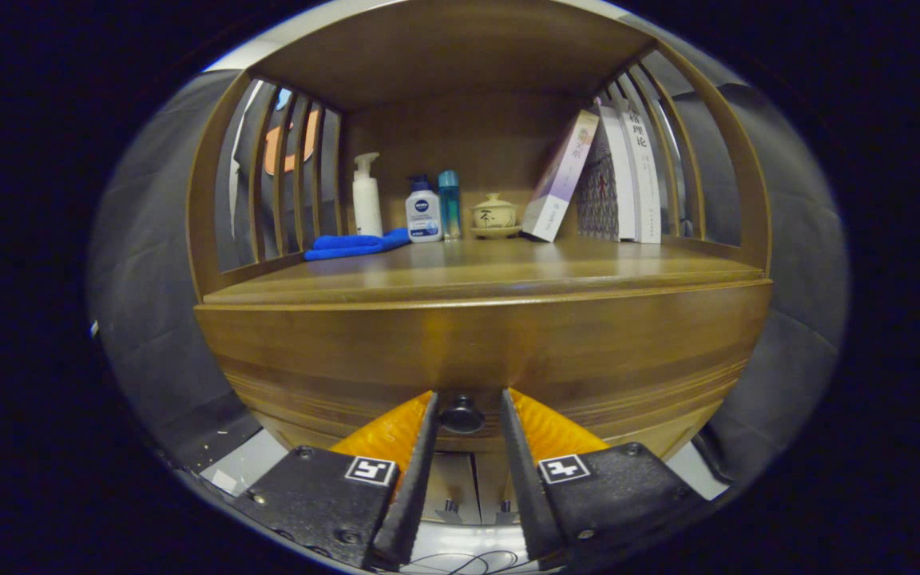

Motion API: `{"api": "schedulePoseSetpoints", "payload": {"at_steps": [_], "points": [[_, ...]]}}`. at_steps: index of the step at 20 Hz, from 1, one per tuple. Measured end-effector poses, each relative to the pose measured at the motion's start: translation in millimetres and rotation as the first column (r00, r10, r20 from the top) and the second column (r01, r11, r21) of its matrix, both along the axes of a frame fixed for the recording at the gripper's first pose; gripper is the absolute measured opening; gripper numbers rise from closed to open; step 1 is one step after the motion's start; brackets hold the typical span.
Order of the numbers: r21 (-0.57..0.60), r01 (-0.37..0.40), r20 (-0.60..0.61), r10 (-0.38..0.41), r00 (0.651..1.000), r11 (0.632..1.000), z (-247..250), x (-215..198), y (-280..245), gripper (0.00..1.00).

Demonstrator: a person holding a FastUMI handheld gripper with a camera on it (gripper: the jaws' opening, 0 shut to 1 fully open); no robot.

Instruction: Pull open the drawer, take out the items inside it, and place them on the countertop above the cabinet.

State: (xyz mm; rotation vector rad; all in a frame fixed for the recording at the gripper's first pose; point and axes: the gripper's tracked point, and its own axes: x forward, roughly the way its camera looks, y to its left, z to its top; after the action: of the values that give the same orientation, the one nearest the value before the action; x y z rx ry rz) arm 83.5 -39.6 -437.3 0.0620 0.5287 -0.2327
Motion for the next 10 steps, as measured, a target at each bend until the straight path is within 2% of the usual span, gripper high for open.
{"api": "schedulePoseSetpoints", "payload": {"at_steps": [3,4,10], "points": [[0.009,0.029,0.002,-0.029,1.000,1.000,1.5,-0.6,-1.0,0.33],[0.024,0.038,0.000,-0.038,0.999,0.999,0.6,0.0,0.9,0.30],[0.054,0.026,-0.013,-0.026,1.000,0.998,-1.0,-2.6,-0.2,0.23]]}}
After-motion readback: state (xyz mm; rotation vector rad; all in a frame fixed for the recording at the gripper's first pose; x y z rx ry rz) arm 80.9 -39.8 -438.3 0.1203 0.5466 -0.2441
